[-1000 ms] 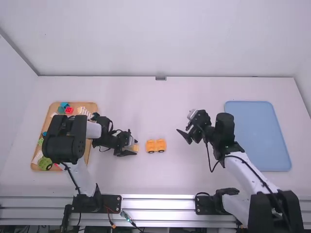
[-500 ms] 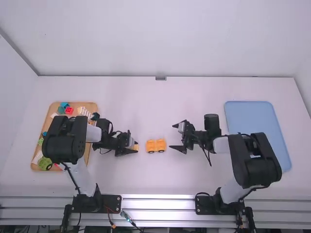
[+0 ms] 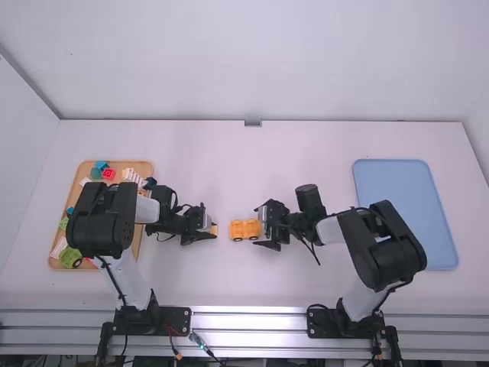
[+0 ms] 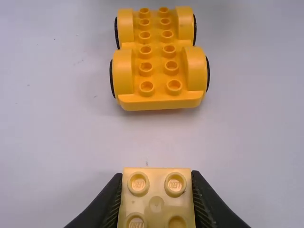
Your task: Assemble lego blocks to make yellow taxi
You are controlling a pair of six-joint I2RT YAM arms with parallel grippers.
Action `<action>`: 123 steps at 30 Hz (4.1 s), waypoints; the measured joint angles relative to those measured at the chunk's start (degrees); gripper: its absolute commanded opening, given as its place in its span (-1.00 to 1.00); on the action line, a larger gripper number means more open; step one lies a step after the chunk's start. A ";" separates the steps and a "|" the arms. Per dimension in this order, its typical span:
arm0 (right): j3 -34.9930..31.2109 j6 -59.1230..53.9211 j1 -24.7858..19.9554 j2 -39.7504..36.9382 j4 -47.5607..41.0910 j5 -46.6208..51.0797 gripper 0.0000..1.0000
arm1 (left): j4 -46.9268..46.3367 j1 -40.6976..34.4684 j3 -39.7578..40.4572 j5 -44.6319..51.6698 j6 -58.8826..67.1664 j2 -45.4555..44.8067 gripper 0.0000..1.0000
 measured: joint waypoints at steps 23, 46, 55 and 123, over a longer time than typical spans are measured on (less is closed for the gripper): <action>9.16 -0.04 0.31 14.93 1.29 -5.70 0.90 | 0.20 1.07 0.22 -0.87 0.00 0.00 0.16; 9.16 -0.02 0.31 14.93 1.29 -5.79 0.66 | 3.19 4.52 -1.92 1.88 3.13 0.00 -0.76; 9.16 -0.07 2.89 15.43 2.38 -3.13 0.43 | 2.97 4.17 -0.63 4.35 -1.95 -0.02 -0.96; 11.72 3.30 1.11 15.74 1.09 1.07 -0.17 | 19.65 -15.08 0.68 -6.27 -27.04 -5.27 -0.96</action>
